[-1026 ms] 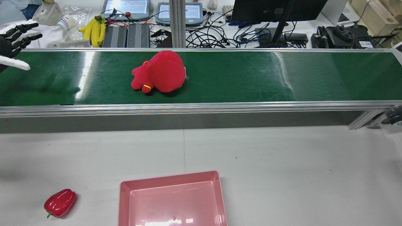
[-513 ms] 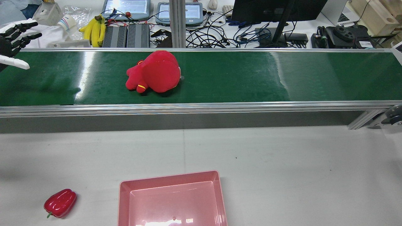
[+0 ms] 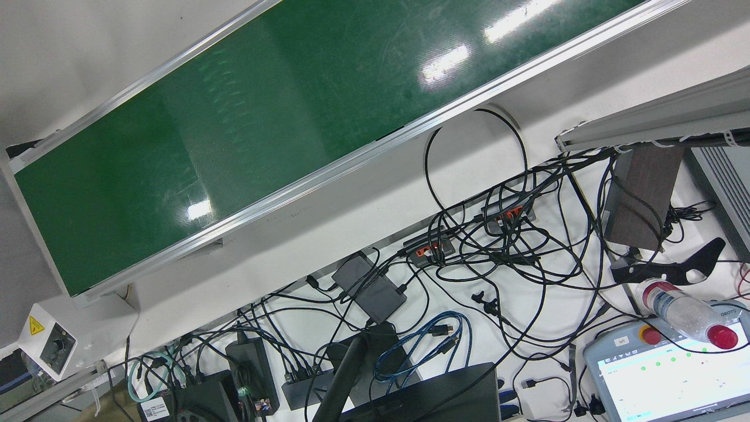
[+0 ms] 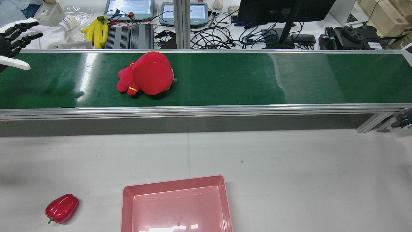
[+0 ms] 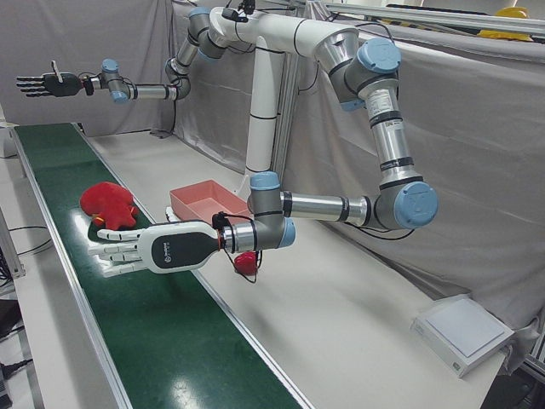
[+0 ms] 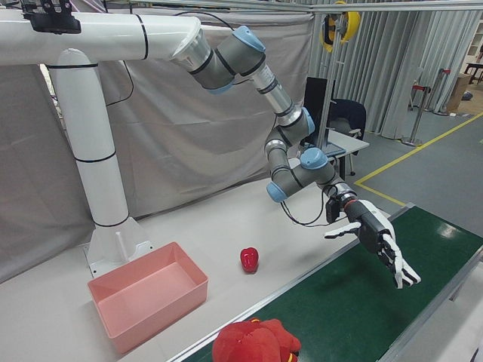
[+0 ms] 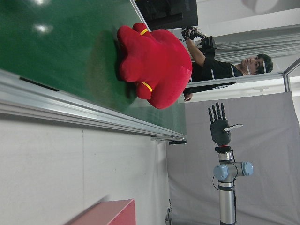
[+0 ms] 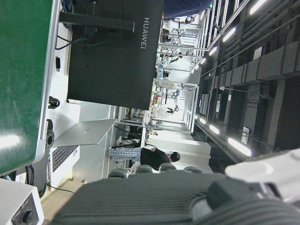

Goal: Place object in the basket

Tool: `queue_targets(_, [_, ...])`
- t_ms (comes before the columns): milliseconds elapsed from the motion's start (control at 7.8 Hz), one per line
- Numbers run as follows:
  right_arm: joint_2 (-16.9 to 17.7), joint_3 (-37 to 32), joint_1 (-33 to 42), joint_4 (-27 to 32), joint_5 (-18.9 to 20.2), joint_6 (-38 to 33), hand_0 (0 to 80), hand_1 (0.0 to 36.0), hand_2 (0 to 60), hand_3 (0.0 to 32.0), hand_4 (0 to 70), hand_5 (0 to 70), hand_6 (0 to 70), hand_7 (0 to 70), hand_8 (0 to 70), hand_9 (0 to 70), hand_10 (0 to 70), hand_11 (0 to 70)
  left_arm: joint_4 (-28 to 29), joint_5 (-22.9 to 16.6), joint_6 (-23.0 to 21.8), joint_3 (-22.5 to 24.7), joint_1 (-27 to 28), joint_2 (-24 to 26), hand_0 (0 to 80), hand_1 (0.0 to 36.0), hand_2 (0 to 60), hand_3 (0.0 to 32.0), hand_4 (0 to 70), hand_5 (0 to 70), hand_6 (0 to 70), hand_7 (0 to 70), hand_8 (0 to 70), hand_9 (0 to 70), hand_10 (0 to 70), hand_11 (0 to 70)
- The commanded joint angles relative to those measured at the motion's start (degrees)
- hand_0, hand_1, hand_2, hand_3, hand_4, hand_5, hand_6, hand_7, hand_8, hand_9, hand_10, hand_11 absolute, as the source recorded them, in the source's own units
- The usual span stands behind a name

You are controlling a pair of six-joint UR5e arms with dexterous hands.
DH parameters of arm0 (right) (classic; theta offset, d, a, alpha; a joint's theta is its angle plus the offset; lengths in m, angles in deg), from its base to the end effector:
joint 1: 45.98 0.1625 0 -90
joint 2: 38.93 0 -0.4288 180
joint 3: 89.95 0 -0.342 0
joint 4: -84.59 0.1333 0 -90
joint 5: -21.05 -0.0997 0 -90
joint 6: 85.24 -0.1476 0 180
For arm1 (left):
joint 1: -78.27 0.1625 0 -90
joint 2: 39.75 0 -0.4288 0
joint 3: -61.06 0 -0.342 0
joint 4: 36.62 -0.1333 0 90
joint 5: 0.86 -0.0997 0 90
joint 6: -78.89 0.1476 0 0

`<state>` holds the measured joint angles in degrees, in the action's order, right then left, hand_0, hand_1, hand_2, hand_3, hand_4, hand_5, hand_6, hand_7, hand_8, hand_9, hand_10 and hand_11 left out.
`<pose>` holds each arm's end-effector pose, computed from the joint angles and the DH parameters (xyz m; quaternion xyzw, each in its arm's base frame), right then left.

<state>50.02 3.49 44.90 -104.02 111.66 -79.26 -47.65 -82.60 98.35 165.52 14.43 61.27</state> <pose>0.1392 -0.4868 0.6745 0.0369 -0.6802 0.7312 0.0362 0.1069 -0.5681 0.4964 -0.0020 0.7896 -0.5853 0.1844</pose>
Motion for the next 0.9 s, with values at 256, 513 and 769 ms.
queue_targets(256, [0.00, 0.08, 0.00, 0.00, 0.00, 0.00, 0.0, 0.0, 0.0, 0.0, 0.0, 0.0, 0.0, 0.0, 0.0, 0.0, 0.0, 0.0, -0.49, 0.00, 0.23, 0.48, 0.12, -0.03, 61.2, 16.3, 0.0, 0.0, 8.5, 19.7, 2.6, 3.4, 9.5, 15.2, 0.0, 0.0])
queue_targets(513, [0.00, -0.01, -0.09, 0.00, 0.00, 0.00, 0.0, 0.0, 0.0, 0.0, 0.0, 0.0, 0.0, 0.0, 0.0, 0.0, 0.0, 0.0, -0.66, 0.00, 0.23, 0.74, -0.06, -0.03, 60.9, 16.3, 0.0, 0.0, 8.6, 20.0, 2.6, 3.3, 9.5, 15.2, 0.0, 0.0])
queue_targets(769, [0.00, -0.01, 0.00, 0.00, 0.00, 0.00, 0.0, 0.0, 0.0, 0.0, 0.0, 0.0, 0.0, 0.0, 0.0, 0.0, 0.0, 0.0, -1.10, 0.00, 0.49, 0.66, 0.64, -0.03, 60.9, 16.8, 0.0, 0.0, 9.1, 20.2, 2.8, 3.4, 9.8, 15.7, 0.0, 0.0])
